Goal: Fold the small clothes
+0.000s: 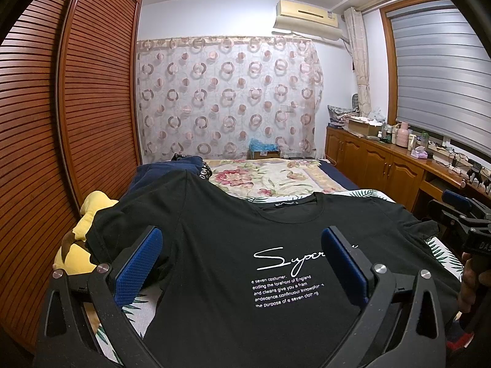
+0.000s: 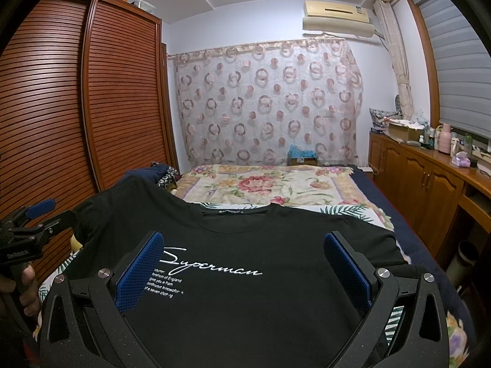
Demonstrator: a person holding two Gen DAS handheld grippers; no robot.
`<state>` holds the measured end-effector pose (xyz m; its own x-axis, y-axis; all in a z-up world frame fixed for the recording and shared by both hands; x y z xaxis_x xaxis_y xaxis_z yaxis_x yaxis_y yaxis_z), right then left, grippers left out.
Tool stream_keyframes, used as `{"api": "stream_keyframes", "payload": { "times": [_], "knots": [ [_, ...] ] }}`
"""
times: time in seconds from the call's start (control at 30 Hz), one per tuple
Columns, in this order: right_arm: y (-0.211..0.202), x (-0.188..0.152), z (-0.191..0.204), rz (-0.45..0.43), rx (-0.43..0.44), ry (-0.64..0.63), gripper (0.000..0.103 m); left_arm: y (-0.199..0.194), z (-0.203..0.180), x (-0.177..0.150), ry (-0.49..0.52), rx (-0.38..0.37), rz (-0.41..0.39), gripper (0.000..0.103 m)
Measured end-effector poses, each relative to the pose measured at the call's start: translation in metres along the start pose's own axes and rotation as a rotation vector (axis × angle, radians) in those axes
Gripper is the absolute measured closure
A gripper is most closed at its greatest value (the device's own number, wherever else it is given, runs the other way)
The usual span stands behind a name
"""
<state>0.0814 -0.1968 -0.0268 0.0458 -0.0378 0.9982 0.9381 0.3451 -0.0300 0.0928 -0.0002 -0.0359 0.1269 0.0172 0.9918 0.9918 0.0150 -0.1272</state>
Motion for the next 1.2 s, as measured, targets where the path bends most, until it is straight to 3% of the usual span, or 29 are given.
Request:
{"api": "stream_keyframes", "payload": {
  "times": [1.2],
  "knots": [
    [0.0015,0.0003,0.0020,0.000,-0.002,0.001,0.000,0.0015,-0.0078,-0.0006,0.002,0.000,-0.003,0.000]
  ]
}}
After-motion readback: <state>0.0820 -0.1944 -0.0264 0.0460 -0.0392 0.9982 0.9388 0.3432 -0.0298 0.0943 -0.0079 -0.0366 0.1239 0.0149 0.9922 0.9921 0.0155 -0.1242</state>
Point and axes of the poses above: each gripper's, at about its wrist camera, not at the fingertips, and y roughly the way its jaws point, z to its left, x to its top, the point moved 10 cm from there along y, roughly the way its jaws point, and after that the axes turned 14 degrees about -z, right-handed, at the moved point
